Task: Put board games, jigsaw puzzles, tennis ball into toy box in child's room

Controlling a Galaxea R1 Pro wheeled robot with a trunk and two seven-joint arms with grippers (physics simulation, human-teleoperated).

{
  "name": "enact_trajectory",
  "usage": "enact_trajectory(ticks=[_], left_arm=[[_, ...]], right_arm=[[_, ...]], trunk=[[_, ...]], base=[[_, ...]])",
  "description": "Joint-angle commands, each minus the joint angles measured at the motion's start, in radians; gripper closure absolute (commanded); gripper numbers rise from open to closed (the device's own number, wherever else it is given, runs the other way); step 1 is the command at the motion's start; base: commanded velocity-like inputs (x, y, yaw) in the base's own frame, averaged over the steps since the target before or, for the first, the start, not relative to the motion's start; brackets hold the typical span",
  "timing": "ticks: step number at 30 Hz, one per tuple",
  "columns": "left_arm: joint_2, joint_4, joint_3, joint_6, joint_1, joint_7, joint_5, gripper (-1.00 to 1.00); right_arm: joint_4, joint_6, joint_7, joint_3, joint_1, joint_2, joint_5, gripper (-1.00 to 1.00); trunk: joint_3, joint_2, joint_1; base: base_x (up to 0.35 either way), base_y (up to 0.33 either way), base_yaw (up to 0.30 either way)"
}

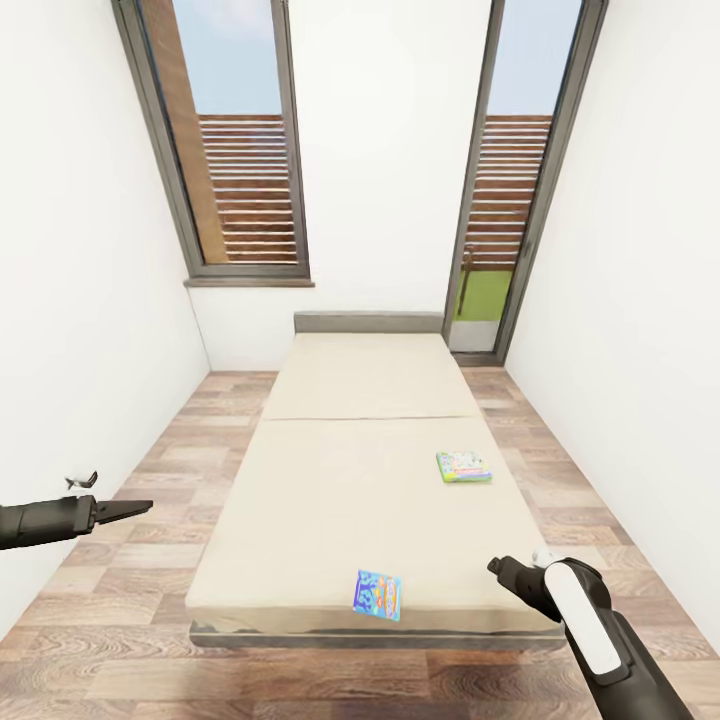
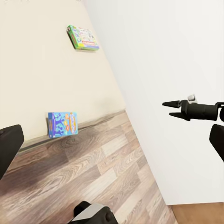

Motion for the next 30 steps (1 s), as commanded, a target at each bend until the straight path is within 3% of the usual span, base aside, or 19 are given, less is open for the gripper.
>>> enact_trajectory(ticks=[1,19,30], left_arm=[[0.000,0.000,0.000,0.011,-0.001,-0.004,0.000,-1.00],[0.000,0.000,0.000,0.011,-0.001,-0.004,0.000,-1.00],[0.000,0.000,0.000,0.011,0.000,-0.004,0.000,-1.00]], right_arm=[[-0.001,0.002,-0.010,0.000,-0.001,0.000,-0.010,-1.00],[0.003,0.002,-0.010,0.000,-0.001,0.001,-0.009,-1.00],[0.003,0.003,-0.010,0.000,-0.001,0.001,-0.009,-1.00]], trunk=[[-0.001,-0.002,0.001],[0.029,-0.002,0.001],[0.032,-0.002,0.001]], base=[[-0.056,0.000,0.000],[-0.075,-0.030,0.002],[-0.031,-0.114,0.009]])
